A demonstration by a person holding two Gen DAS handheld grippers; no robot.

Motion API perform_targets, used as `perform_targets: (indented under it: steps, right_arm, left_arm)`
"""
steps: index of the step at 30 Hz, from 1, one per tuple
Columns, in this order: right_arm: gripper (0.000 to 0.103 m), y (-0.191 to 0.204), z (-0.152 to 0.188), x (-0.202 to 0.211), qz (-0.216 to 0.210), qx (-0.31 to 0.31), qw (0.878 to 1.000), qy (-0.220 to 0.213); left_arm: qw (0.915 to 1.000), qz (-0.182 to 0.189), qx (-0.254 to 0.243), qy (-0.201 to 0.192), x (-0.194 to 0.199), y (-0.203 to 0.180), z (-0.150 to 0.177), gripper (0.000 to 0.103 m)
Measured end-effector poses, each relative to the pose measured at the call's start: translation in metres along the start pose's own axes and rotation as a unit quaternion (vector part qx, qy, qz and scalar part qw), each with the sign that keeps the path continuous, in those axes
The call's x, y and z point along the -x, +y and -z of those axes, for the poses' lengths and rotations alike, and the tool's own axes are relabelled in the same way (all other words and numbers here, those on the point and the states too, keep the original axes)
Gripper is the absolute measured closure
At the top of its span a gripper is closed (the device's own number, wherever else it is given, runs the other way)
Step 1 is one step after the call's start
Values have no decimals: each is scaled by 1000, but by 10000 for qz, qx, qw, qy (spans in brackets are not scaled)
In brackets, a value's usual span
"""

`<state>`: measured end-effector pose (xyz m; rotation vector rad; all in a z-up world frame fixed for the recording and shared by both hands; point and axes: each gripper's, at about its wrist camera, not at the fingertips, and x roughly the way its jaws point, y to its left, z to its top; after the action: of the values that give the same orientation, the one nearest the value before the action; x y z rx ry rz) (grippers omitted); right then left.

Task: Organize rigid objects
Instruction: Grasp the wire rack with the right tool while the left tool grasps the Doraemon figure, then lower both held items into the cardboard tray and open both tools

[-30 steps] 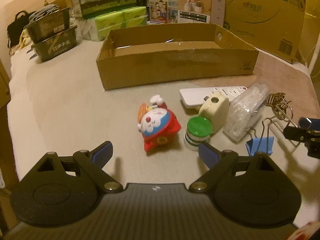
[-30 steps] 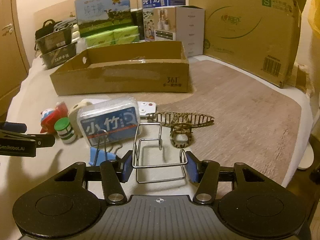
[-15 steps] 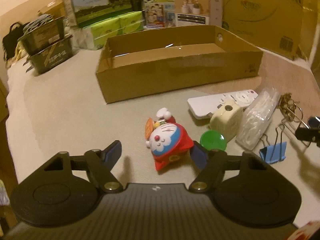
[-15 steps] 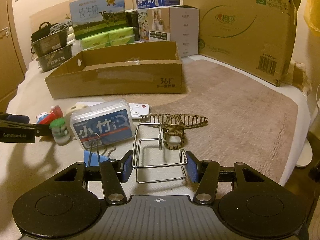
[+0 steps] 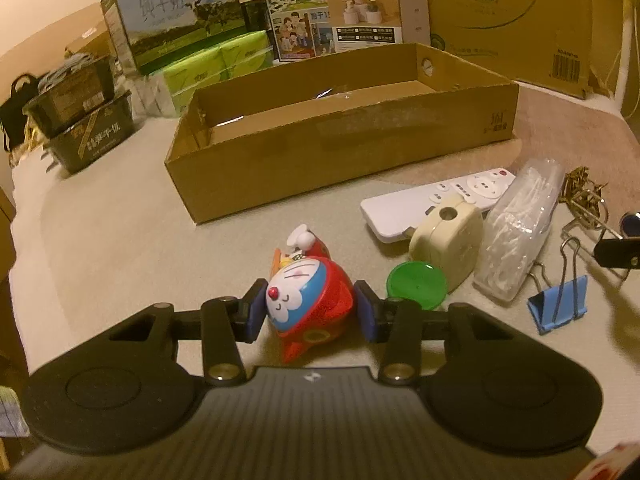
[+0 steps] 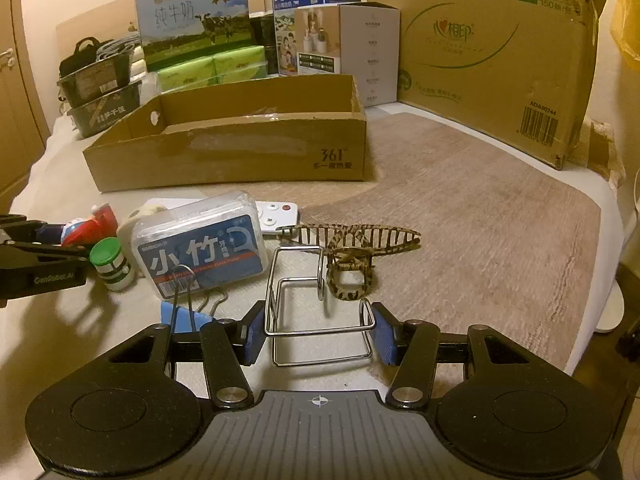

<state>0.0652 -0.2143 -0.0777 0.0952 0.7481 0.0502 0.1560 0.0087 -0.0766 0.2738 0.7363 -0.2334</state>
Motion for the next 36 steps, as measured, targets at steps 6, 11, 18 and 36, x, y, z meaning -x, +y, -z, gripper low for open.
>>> perform_targets:
  steps: [6, 11, 18, 36]
  right_arm:
    - [49, 2, -6, 2, -54, 28, 9999, -82]
    - [49, 5, -10, 9, -80, 35, 9998, -189]
    - [49, 8, -17, 22, -108, 41, 9993, -355]
    - [49, 9, -99, 13, -405, 140, 9957, -821]
  left_arm:
    - [9994, 75, 312, 134, 14, 9, 2, 61]
    - [9990, 32, 441, 106, 31, 13, 3, 61]
    - [9981, 2, 610, 63, 48, 17, -2, 61]
    - [9957, 157, 818, -401, 39, 35, -85, 61]
